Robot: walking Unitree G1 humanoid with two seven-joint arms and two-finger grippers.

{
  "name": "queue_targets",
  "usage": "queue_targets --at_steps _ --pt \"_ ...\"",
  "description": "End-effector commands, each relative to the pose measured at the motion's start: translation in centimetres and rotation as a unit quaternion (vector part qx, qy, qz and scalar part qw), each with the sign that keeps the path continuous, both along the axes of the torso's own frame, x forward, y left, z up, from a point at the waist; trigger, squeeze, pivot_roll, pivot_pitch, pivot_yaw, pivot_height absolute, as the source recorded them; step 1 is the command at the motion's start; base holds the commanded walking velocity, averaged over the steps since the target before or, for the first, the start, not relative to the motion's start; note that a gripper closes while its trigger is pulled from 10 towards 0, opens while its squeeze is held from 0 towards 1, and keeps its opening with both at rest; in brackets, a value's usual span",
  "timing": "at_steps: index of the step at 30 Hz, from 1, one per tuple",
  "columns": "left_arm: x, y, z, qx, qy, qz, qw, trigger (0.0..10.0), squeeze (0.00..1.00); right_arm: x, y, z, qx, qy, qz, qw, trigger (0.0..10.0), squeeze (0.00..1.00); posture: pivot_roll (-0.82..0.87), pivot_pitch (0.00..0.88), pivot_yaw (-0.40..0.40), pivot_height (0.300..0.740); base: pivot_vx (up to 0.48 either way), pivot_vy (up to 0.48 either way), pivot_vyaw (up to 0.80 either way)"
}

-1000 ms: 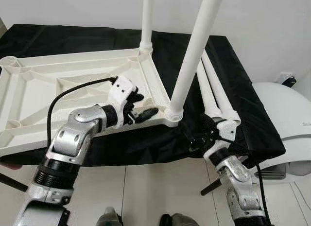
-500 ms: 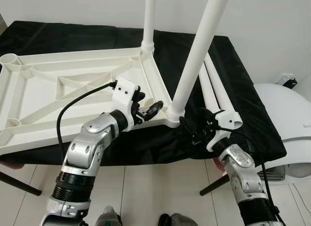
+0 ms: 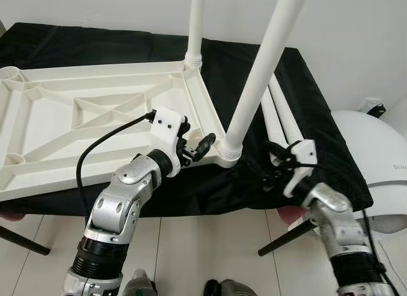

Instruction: Building children table

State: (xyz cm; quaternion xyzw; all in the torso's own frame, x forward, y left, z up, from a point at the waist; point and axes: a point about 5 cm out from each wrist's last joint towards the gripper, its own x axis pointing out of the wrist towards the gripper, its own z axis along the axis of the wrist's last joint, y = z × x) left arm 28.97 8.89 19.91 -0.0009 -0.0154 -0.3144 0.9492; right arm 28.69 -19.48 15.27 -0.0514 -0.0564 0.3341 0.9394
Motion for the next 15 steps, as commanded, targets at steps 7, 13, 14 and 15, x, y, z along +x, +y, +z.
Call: queue_targets --at_steps 7,13,14,15 --pt "-0.5 2.0 -0.5 0.029 -0.004 0.063 0.998 10.0 0.00 -1.6 0.4 0.5 0.016 0.033 0.098 0.995 10.0 0.00 0.04 0.064 -0.072 0.740 0.000 0.000 0.00" --pt "-0.5 2.3 -0.3 0.039 -0.010 0.074 0.996 10.0 0.00 -2.1 1.1 0.0 0.000 0.054 0.143 0.988 10.0 0.00 0.05 0.058 -0.069 0.740 0.000 0.000 0.00" --pt "-0.4 2.5 -0.6 0.047 -0.008 0.082 0.995 10.0 0.00 -2.2 1.5 -0.3 -0.005 0.062 0.160 0.985 10.0 0.00 0.06 0.054 -0.071 0.740 0.000 0.000 0.00" --pt "-0.4 2.5 -0.6 0.047 -0.008 0.082 0.995 10.0 0.00 -2.2 1.5 -0.3 -0.005 0.062 0.160 0.985 10.0 0.00 0.06 0.054 -0.071 0.740 0.000 0.000 0.00"
